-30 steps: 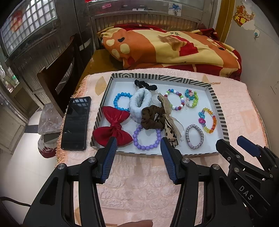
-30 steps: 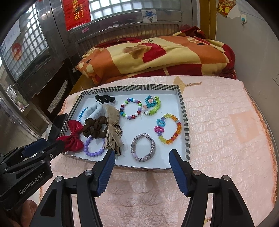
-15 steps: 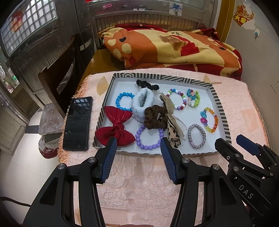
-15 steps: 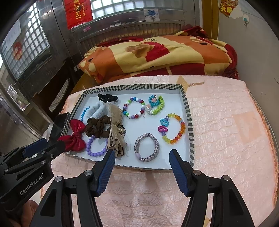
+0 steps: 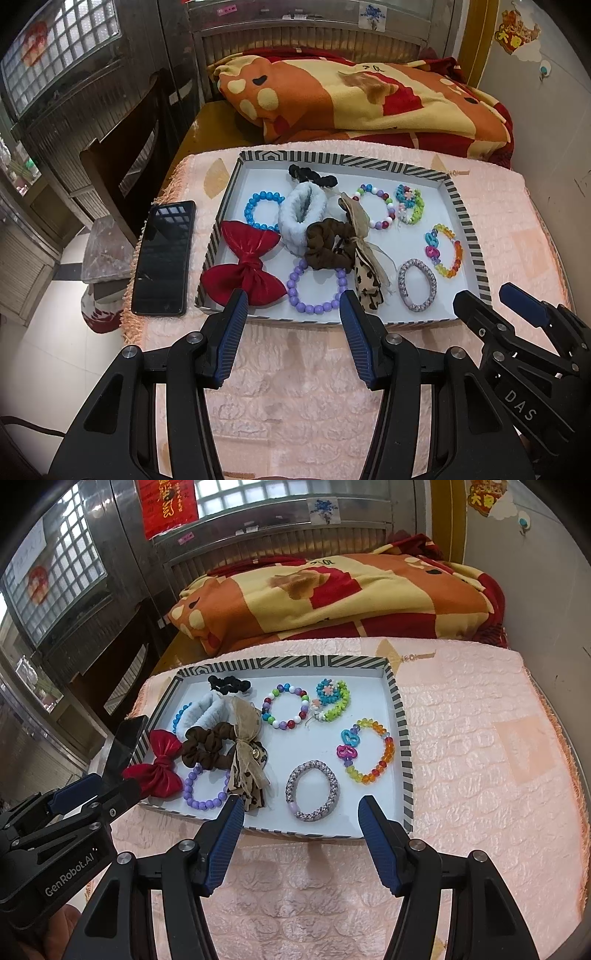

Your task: Organize jewelry

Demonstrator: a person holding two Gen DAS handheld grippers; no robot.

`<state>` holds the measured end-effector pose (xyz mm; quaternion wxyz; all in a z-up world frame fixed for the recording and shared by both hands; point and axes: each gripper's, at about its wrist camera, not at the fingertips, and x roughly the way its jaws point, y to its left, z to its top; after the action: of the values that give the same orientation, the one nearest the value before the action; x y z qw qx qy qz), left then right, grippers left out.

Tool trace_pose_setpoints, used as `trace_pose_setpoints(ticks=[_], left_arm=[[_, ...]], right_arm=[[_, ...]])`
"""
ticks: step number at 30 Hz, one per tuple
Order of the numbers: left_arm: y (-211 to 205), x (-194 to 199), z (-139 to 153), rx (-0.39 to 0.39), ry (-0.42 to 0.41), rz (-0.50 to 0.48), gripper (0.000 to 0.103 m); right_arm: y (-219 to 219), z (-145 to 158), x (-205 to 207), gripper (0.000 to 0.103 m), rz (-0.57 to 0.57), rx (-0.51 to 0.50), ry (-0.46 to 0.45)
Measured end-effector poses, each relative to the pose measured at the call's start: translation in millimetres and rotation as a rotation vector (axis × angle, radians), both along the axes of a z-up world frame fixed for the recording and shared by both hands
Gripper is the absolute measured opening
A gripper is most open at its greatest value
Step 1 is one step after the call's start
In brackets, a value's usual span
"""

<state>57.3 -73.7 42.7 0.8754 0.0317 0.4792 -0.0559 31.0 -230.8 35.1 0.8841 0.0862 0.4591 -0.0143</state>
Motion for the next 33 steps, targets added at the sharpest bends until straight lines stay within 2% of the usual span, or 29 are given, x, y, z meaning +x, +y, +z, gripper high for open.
trace_pose_setpoints(ticks=[23, 33], left_arm=[[-1.5, 1.7, -3.0, -0.001, 0.021, 0.008, 0.051], [-0.1, 5.7, -5.5, 0.010, -0.005, 0.003, 0.055]], right_arm=[[-1.6, -6.7, 5.4, 0.062, 0.020, 0.004, 0.017], [-17.2, -8.2, 5.5, 0.062, 0.006, 0.014, 0.008]])
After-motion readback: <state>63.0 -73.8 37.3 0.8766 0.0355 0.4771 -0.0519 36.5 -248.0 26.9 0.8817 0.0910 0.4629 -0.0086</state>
